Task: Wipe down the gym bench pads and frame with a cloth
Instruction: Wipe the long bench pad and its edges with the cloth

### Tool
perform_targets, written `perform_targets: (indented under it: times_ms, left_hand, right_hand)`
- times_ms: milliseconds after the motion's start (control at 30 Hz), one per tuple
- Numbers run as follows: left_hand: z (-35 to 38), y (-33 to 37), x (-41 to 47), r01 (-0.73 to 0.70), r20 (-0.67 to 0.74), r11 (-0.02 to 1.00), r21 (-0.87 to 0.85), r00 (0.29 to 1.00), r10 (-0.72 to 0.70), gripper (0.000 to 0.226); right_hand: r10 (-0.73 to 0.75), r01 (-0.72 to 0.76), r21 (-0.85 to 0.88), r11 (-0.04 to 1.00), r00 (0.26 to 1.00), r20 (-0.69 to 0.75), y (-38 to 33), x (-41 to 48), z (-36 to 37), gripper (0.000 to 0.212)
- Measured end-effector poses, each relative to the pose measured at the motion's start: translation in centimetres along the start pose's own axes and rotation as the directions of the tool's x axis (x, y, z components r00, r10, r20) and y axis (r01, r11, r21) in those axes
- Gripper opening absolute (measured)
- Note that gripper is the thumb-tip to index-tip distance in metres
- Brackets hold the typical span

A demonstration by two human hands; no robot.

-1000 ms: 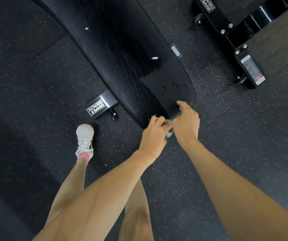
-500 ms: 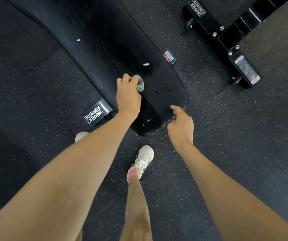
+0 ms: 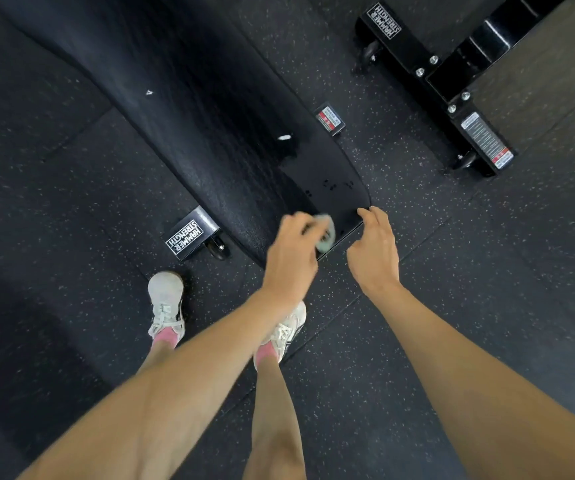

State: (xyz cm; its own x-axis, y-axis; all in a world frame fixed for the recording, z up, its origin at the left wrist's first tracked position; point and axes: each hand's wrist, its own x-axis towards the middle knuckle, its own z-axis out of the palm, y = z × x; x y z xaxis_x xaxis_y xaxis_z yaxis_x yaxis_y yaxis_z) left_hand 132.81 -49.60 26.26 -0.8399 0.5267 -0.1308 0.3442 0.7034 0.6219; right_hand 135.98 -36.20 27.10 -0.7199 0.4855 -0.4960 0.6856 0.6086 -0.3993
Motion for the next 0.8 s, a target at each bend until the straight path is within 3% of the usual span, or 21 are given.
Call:
perform_targets:
  times_ms: [133, 267, 433, 533, 600, 700, 733, 800]
  left_hand:
    - [-3.1, -1.9, 6.6, 0.247, -0.231, 0.969, 0.008, 0.943, -0.238, 0.043]
    - [-2.5, -2.6, 9.4, 0.375, -0.232, 0.924, 0.079, 0.908, -0.349, 0.042]
    - [1.2, 1.5, 5.8, 0.168, -0.05, 0.98, 0.109, 0.985, -0.163, 0.042]
    - [2.8, 2.8, 3.6, 0.057, 0.079, 0.993, 0.1, 0.995, -0.065, 0.044]
    - [3.2, 3.1, 2.7, -0.024, 0.195, 0.994, 0.106, 0.981, 0.003, 0.04]
    - [2.9, 2.8, 1.4, -0.203, 0.4, 0.978, 0.049, 0.901, 0.167, 0.041]
    - [2.3, 2.6, 1.2, -0.224, 0.392, 0.974, 0.034, 0.9, 0.193, 0.044]
    - [0.9, 1.8, 2.0, -0.134, 0.24, 0.99, 0.032, 0.963, 0.122, 0.046]
  right_hand:
    - [0.047, -0.044, 0.11, 0.993, 0.999, -0.023, 0.0, 0.0, 0.2, 0.064]
    - [0.138, -0.118, 0.319, 0.941, 0.989, -0.043, 0.7, 0.1, 0.3, 0.068]
    - [0.127, -0.123, 0.351, 0.928, 0.992, 0.011, 1.3, 0.2, 0.2, 0.072]
    - [0.16, -0.16, 0.399, 0.903, 0.987, 0.032, 1.1, 0.5, -0.5, 0.07]
    - [0.212, -0.211, 0.449, 0.868, 0.976, 0.05, 1.2, 0.8, -0.9, 0.067]
    - [0.269, -0.286, 0.454, 0.844, 0.958, 0.103, 1.7, 1.7, -1.6, 0.061]
    - [0.276, -0.301, 0.442, 0.845, 0.954, 0.121, 1.9, 1.8, -1.9, 0.058]
    - [0.284, -0.321, 0.436, 0.841, 0.947, 0.151, 2.1, 2.1, -2.4, 0.055]
